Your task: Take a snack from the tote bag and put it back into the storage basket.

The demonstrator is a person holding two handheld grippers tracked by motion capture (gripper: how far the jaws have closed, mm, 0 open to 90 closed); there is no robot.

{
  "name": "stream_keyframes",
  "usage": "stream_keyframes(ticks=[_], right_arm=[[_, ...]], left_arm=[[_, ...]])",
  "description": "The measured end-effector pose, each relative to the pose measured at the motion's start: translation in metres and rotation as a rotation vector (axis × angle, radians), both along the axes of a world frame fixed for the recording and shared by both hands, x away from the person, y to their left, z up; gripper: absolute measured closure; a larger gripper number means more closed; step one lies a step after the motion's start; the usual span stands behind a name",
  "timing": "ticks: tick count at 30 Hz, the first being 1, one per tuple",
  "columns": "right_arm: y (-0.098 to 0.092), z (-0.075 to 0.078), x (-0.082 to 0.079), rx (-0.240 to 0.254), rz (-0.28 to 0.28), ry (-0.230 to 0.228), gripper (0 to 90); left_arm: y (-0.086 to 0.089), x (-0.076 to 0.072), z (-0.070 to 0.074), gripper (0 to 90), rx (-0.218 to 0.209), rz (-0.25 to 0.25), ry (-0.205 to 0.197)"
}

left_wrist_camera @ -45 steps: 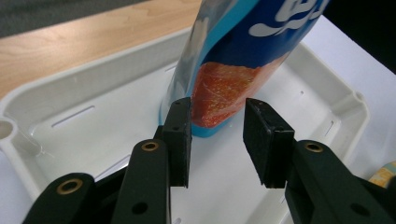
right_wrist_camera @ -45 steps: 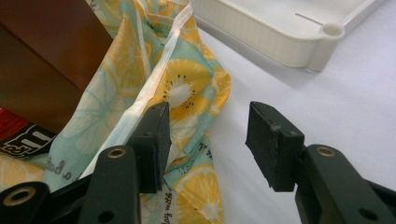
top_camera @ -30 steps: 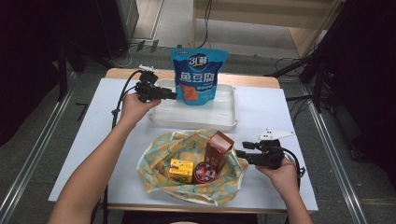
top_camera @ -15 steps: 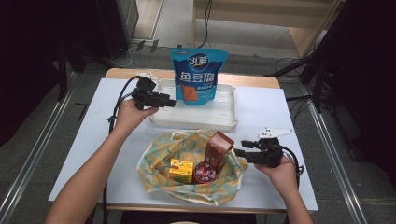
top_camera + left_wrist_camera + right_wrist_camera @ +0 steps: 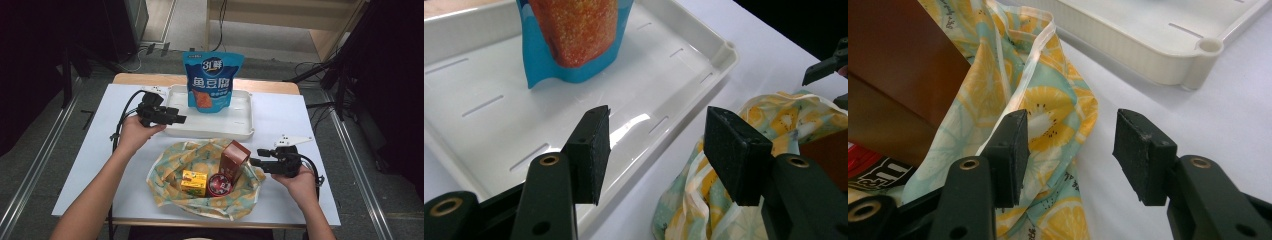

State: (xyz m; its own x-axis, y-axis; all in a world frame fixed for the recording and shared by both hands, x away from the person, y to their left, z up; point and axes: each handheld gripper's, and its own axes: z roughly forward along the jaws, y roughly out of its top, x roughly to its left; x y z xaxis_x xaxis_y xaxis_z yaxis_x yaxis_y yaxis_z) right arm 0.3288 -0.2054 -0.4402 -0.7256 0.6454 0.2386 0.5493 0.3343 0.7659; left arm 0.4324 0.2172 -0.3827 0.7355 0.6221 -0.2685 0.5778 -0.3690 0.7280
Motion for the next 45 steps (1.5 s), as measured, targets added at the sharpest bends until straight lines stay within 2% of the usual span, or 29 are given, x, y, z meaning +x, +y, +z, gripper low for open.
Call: stream_keyframes(ticks=[4, 6, 13, 16, 21, 23, 27, 31, 45], right_arm=[[0.000, 0.001, 0.001, -0.005, 0.001, -0.001, 48.9], [0.001, 0.000, 0.002, -0.009, 0.000, -0.002, 48.9], [0.000, 0.000, 0.004, -0.008, -0.009, 0.005, 48.9], [0.000, 0.001, 0.004, -0.003, -0.012, 0.008, 48.9], [0.001, 0.002, 0.005, -0.002, -0.010, 0.013, 48.9], [0.002, 0.002, 0.005, 0.003, -0.015, 0.025, 48.9], [0.002, 0.003, 0.004, -0.004, -0.010, 0.020, 49.0], [0.002, 0.003, 0.004, -0.005, -0.010, 0.014, 49.1], [-0.003, 0.013, 0.000, 0.007, -0.013, 0.013, 49.6]], left_arm=[[0.004, -0.006, -0.001, 43.1, -0.020, -0.002, 0.009], [0.004, -0.010, -0.001, 42.6, -0.013, -0.013, 0.019], [0.007, -0.027, -0.002, 41.7, -0.011, -0.022, 0.010], [0.011, -0.035, -0.002, 41.6, -0.032, -0.022, 0.004], [0.016, -0.048, -0.002, 40.2, -0.040, -0.024, -0.013], [0.019, -0.052, -0.003, 39.7, -0.047, -0.023, -0.009], [0.024, -0.060, -0.007, 39.4, -0.049, -0.016, -0.003], [0.026, -0.065, -0.011, 39.5, -0.035, -0.019, 0.009], [0.034, -0.071, -0.016, 39.4, -0.053, -0.026, 0.029]])
